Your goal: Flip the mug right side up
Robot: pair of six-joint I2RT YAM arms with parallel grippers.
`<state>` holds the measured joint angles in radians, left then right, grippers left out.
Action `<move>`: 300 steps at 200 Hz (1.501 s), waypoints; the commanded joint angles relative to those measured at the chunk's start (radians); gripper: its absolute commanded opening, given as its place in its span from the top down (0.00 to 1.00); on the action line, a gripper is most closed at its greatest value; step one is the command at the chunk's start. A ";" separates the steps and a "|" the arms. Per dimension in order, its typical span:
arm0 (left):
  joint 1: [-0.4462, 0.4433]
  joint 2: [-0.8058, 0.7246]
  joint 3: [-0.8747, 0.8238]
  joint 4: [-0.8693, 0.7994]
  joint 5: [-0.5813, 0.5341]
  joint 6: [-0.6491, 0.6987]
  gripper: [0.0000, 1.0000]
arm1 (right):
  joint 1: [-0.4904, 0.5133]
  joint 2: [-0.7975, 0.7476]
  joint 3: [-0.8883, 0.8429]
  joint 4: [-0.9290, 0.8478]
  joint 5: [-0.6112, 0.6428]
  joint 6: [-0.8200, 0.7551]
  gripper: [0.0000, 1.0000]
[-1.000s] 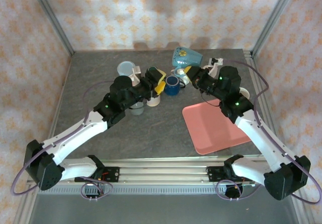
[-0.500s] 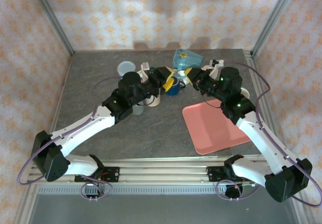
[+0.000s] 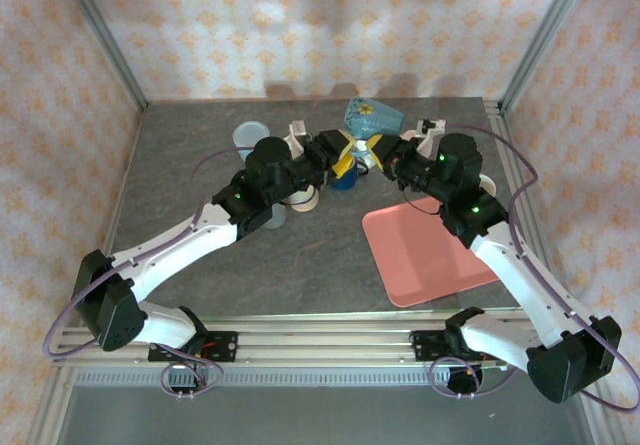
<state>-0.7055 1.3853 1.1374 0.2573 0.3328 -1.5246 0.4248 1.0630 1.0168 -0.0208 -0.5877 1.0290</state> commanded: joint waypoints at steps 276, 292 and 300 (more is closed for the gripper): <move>-0.012 0.036 0.061 0.153 -0.019 0.082 1.00 | 0.007 -0.005 -0.040 0.050 -0.007 0.068 0.87; -0.012 0.025 0.053 0.173 -0.032 0.108 1.00 | 0.008 -0.002 -0.035 0.036 -0.011 0.068 0.78; -0.012 0.020 0.049 0.186 -0.033 0.119 1.00 | 0.006 -0.002 -0.034 0.033 -0.012 0.068 0.74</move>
<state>-0.7074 1.4429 1.1534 0.3008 0.3302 -1.4689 0.4229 1.0649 0.9737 0.0307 -0.5793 1.1244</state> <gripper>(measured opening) 0.143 0.210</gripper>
